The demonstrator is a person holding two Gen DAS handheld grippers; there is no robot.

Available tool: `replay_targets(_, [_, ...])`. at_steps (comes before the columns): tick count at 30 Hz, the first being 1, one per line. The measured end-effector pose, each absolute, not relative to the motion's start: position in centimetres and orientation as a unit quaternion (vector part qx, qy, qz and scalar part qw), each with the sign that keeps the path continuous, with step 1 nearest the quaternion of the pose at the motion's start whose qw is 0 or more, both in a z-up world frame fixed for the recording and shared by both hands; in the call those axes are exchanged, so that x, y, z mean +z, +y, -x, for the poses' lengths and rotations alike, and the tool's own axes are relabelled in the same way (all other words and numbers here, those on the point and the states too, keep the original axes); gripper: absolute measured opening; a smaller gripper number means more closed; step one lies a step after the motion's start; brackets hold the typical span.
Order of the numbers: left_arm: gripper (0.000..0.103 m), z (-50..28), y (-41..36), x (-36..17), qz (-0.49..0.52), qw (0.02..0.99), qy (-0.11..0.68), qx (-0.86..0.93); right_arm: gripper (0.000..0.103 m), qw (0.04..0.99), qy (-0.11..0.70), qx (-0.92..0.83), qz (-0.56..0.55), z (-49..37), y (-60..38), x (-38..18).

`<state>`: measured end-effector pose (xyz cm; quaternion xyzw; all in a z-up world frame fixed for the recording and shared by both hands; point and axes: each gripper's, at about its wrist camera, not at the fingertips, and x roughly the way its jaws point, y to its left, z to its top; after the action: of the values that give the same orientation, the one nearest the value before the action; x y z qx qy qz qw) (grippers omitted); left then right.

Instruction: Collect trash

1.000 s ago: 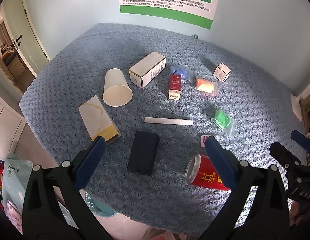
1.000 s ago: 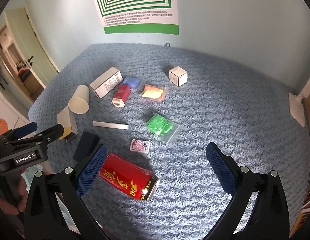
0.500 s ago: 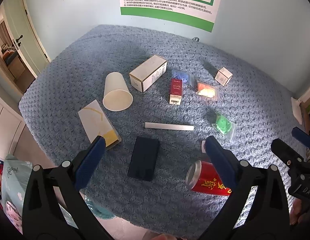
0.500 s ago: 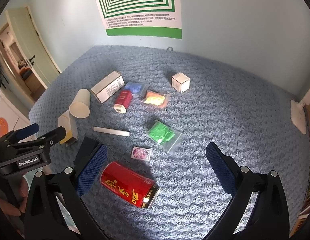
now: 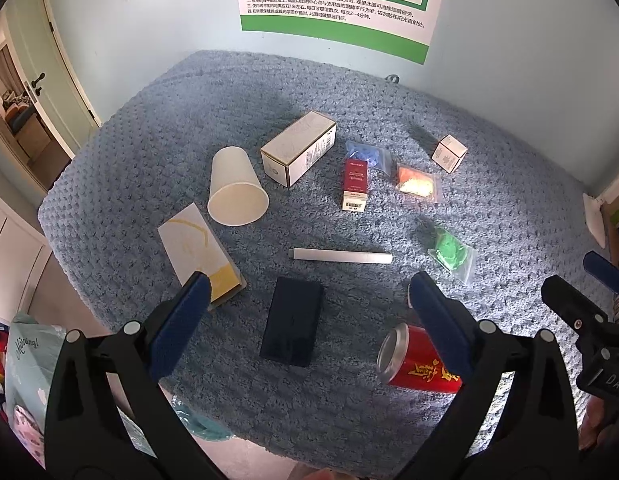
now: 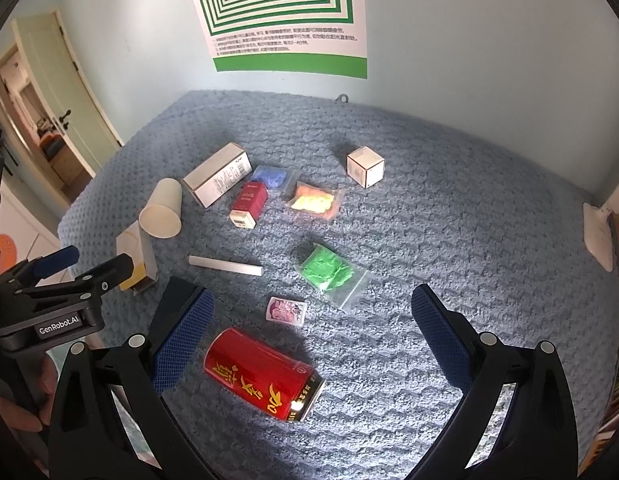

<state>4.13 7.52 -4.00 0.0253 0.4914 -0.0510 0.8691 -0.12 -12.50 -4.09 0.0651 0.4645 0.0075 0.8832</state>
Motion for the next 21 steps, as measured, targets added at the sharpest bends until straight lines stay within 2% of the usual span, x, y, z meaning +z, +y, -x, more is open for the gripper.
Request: replay_targets(21, [0.097,-4.14,7.47,-3.87,-0.031,0.872,0.485,-0.051,0.098,0.885,0.462,0.007,-0.064,0.12,-12.41,-3.86])
